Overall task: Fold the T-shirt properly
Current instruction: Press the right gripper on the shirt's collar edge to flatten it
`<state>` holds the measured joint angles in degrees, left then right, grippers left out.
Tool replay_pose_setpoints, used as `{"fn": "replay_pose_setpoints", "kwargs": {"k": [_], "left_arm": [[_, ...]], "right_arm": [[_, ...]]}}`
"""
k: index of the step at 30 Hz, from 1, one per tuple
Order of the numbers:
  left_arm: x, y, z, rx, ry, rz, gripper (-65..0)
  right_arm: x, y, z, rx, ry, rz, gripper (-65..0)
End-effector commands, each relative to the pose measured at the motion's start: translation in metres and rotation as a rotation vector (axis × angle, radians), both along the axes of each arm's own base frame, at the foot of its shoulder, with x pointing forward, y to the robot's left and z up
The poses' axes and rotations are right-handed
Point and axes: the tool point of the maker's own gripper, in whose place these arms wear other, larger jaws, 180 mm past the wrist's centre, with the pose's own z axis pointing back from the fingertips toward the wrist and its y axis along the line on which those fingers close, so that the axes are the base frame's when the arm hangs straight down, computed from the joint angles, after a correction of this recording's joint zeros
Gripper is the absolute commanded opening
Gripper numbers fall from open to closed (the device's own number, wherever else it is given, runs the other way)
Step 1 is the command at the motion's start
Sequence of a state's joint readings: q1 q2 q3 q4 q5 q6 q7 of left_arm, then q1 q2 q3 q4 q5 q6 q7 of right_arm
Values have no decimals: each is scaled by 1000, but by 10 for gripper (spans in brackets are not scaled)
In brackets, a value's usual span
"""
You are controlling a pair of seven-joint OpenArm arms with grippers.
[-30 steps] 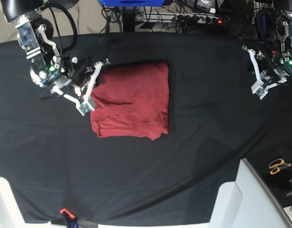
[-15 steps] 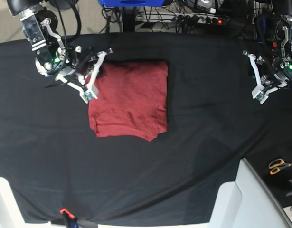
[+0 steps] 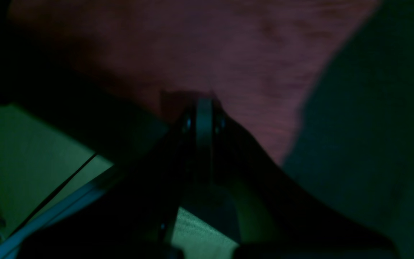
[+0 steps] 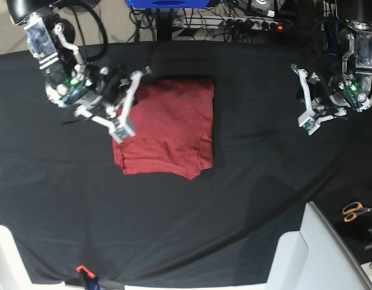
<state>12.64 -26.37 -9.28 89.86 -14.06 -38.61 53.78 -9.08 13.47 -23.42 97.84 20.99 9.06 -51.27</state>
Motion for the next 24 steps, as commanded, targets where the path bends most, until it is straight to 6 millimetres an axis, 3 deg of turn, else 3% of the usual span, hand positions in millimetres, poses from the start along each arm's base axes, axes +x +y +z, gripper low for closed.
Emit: {"fn": "replay_pose_setpoints", "kwargs": {"k": [1,4,7,10,17,24], "left_arm": [[15,-16,13,-37,-66,-25,-650],[18,-39,14,-61,-78,-72,-650],[14,-42,9,-62,-57,-78,-650],[8,-26,0,-41,-22,-57,-650],[-11,27,-9,57,68,-31,-650],[-11,36,-8,74,78,-27,-650]], "right_arm": [[11,7,11,25,-43,13,-650],[9,19,13,29,-44,58,-650],[7,31,15,33,-50,101,-650],[12,45,17,50,-53,119,-650],[14,41,-19,18,29,88,-650],[11,37,-34,18,47,67,-650]]}}
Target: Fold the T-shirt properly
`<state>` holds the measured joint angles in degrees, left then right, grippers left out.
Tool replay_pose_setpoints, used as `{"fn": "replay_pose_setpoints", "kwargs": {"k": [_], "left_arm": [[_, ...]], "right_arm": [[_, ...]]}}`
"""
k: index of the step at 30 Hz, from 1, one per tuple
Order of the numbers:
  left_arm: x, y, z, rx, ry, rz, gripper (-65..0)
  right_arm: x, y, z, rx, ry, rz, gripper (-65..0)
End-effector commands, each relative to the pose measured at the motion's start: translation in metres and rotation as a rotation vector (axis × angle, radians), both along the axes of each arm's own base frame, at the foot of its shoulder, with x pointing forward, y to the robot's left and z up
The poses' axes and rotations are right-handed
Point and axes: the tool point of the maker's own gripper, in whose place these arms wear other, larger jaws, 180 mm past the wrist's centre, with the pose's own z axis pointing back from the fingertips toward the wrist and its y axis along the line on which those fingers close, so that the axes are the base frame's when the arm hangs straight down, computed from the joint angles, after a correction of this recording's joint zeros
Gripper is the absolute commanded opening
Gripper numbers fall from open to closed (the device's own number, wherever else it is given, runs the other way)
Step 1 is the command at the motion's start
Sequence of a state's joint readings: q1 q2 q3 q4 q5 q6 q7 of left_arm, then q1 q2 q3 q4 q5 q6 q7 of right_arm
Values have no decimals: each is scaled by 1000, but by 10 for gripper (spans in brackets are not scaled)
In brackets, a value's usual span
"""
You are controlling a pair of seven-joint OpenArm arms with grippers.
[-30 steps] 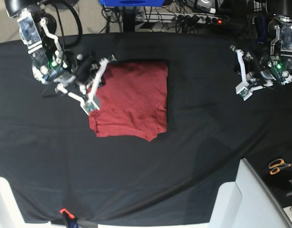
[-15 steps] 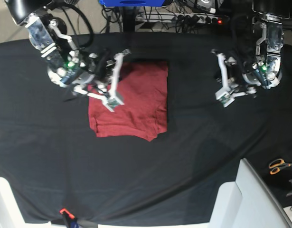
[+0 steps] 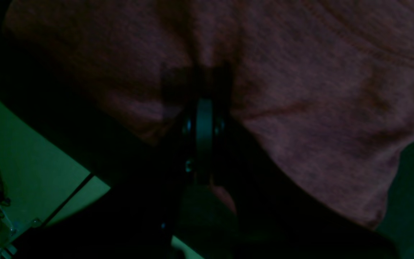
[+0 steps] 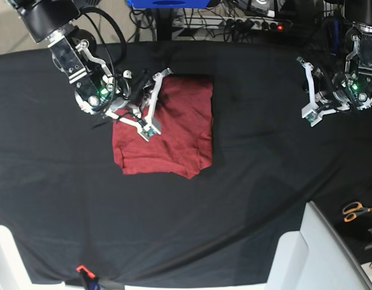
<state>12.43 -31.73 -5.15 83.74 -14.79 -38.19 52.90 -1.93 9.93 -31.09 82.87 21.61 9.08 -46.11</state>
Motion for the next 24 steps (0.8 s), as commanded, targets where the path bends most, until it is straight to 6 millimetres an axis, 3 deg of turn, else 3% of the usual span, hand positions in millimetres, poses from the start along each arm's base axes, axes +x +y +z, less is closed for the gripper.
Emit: {"fn": "replay_pose_setpoints", "kwargs": {"k": [1,6,9,12,15,19,22,24], "left_arm": [[11,5,9,12,-33,-11,-650],[12,4,9,9,-36,-10,-650],[17,0,13,1,-58,-18,-650],[19,-9,19,-56,-130,-9,-650],[16,-17,27,-142,-238,44,-650],[-15,-38,24,-282,-320,99,-650],[-47,-56,24,-364,-334,101,-650],[-71,-69,27,-424,-344,111,-650]], "right_arm": [[6,1,5,6,-18,2,-650],[12,7,18,27,-54,10,-650],[19,10,47,59,-129,19,-650],[29,-6,79,67,-220,-4,-650],[33,-49,94,32,-297,-81,-650],[23,-126,90,-37,-401,-171,-650],[-3,-179,83,-100,-441,-195,-650],[-36,-208,77,-161,-392,-197,-650]]}}
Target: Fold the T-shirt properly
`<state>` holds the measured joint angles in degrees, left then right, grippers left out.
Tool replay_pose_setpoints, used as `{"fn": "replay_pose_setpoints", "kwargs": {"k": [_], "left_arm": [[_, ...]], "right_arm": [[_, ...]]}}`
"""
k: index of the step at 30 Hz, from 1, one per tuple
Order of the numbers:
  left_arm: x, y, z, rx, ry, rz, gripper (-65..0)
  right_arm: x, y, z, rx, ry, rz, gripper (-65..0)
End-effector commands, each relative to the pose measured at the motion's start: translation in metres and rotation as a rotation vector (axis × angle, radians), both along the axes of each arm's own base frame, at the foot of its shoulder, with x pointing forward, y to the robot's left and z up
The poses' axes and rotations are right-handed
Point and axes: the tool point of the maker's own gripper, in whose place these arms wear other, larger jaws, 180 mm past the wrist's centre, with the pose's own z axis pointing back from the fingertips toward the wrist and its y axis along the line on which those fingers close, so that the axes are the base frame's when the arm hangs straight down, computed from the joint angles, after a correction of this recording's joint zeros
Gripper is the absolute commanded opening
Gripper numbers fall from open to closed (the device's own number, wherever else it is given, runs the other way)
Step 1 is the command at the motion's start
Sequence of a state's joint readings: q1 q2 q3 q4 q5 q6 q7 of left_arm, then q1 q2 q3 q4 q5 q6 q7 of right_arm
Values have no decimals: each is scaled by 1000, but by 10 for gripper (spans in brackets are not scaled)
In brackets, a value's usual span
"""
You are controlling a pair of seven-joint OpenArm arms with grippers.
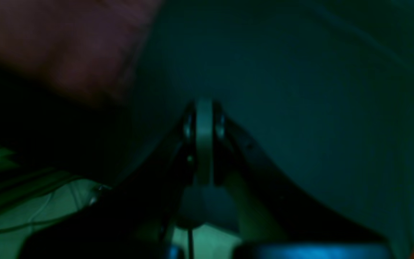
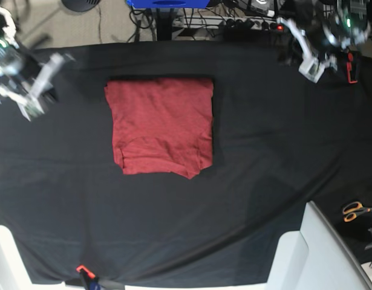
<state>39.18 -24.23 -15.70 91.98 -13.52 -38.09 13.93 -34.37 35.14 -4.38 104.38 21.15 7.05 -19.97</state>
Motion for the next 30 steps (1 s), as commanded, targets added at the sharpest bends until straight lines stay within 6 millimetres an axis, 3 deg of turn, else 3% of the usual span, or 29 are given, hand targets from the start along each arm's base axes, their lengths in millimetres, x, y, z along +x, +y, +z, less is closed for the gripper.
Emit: {"fn": "replay_pose_setpoints", "kwargs": {"k": [1,5,8,9,11,15,17,19,21,23,24,25,26,30], "left_arm": [[-10,-5,8,-30,-21,-8,-650],[-95,-36,-13,-46,103,-66,-650],[-175,-66,-43,-40,259,-115,-650],[-193,-72,-53,-26,294,-114,-650],[-236,-85,-75,-6,381,-89,-650],[-283,-102,-119,-7,488,-28,-650],[-295,-103,-144,9,533,-2,-650],[-303,-100,-168,36,603,21,-650],[-298,-99,-183,42,662,56,-650],[-271,-102,-192,29,647,72,-650],[-249,-105,-197,20,606,74,-650],[-238,-104,-200,24,596,70,-650],[-231,-102,-203,41,609,61,-650],[-216,-95,-209,77,634,53,-650]], "right_arm": [[-11,-6,6,-6,5,16,-650],[-88,-31,-8,-50,171,-42,-650],[-149,-24,-25,-23,312,-86,-650],[-166,-18,-33,-7,357,-95,-650],[-209,-8,-56,10,481,-94,-650],[-270,-1,-123,-76,700,44,-650],[-296,3,-164,-158,811,143,-648],[-327,-10,-201,-274,957,198,-645],[-338,-8,-225,-320,1022,217,-644],[-329,7,-236,-267,961,192,-644],[-299,39,-245,-182,842,200,-644],[-288,58,-248,-132,784,205,-644],[-286,72,-248,-103,767,208,-644],[-315,78,-243,-71,817,112,-644]]}}
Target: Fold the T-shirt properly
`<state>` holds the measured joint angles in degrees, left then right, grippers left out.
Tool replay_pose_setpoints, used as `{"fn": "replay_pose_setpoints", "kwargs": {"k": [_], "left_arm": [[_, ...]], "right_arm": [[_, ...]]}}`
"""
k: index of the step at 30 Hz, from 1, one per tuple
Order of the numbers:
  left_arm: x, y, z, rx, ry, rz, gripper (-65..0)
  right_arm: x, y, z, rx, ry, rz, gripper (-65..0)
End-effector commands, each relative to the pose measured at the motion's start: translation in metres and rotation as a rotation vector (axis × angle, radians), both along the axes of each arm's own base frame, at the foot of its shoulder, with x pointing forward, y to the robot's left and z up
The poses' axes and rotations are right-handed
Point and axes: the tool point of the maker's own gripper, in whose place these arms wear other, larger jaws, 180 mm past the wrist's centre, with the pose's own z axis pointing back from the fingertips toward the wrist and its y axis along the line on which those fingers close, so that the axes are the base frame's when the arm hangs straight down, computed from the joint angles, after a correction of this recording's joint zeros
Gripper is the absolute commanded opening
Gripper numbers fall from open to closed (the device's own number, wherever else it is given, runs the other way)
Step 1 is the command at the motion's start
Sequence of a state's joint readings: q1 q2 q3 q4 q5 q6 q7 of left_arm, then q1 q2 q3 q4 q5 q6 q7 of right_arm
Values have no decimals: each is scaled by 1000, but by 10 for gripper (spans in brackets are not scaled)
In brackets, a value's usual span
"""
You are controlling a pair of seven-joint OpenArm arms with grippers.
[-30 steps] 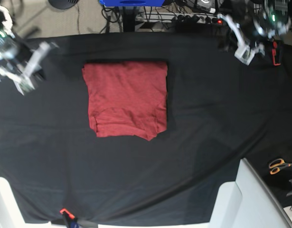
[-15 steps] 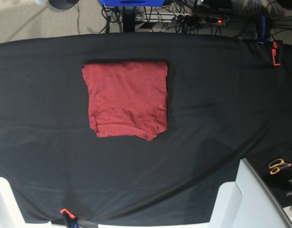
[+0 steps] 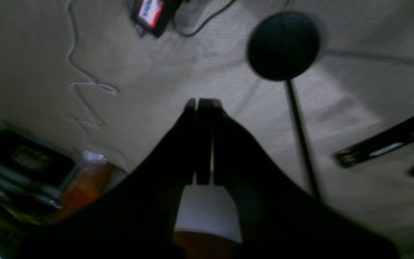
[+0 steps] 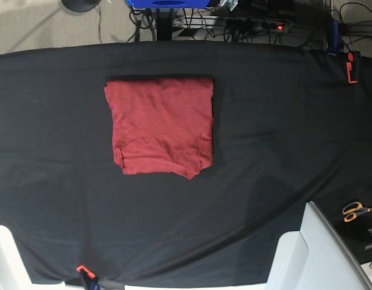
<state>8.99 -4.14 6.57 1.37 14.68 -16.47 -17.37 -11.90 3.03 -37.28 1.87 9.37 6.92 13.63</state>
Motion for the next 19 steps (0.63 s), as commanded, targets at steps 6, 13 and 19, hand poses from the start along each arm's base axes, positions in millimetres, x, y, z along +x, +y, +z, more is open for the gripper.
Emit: {"fn": "replay_pose_setpoints", "kwargs": {"k": [6,13,19], "left_arm": [[-6,7,3,-3,-23,11,-650],[-3,6,3,-5,-29,-6,-650],[2,10,2,3,-38,6,-650]], "right_arm": [[8,-11,3,-23,-69,-282,-644],[14,-18,2,-48,-86,-370,-644],[18,-17,2,-46,-97,-380,-644]]}}
